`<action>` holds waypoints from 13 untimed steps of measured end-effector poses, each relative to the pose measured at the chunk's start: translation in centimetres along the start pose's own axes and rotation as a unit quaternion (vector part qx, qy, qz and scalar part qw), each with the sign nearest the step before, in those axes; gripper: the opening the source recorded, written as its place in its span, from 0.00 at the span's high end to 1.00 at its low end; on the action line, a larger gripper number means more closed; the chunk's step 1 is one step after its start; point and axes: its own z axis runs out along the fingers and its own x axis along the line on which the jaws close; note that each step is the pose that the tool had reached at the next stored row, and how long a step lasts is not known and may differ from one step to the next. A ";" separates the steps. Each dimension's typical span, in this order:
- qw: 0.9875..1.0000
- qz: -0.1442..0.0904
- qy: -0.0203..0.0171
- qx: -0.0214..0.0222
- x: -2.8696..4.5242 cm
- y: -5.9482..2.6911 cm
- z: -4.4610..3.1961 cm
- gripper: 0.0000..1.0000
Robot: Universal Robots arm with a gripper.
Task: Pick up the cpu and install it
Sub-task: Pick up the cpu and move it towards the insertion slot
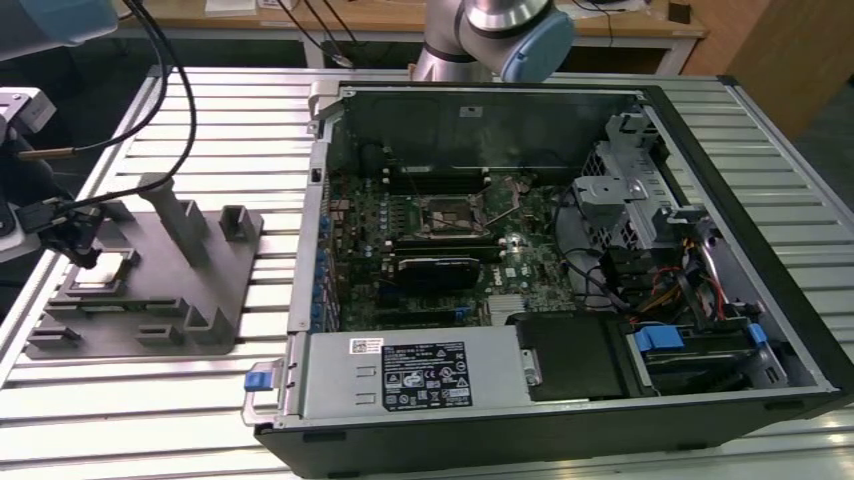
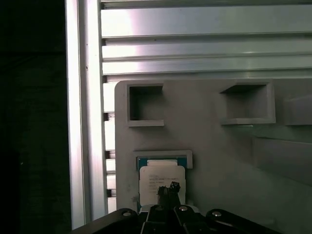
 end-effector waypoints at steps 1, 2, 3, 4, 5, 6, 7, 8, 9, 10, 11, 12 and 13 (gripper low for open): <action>1.000 0.000 0.000 0.000 0.04 0.00 0.09 0.89; 1.000 0.000 0.000 0.000 0.08 -0.01 0.20 0.89; 1.000 0.000 0.000 0.000 0.12 -0.01 0.33 0.89; 1.000 0.000 0.000 0.000 0.14 -0.02 0.48 0.89; 1.000 0.000 0.000 0.000 0.15 -0.03 0.61 0.89; 1.000 0.000 0.000 0.000 0.16 -0.03 0.71 0.89; 1.000 0.000 0.000 0.000 0.17 -0.03 0.82 0.89; 1.000 0.000 0.000 0.000 0.17 -0.02 0.85 0.89; 1.000 0.000 0.000 0.000 0.17 -0.02 0.87 0.89; 1.000 0.000 0.000 0.000 0.18 -0.02 0.93 0.89; 1.000 0.000 0.000 -0.001 0.18 -0.02 1.00 0.89; 1.000 0.000 0.000 -0.001 0.18 -0.02 1.07 0.89; 1.000 0.000 0.000 -0.001 0.18 -0.01 1.14 0.89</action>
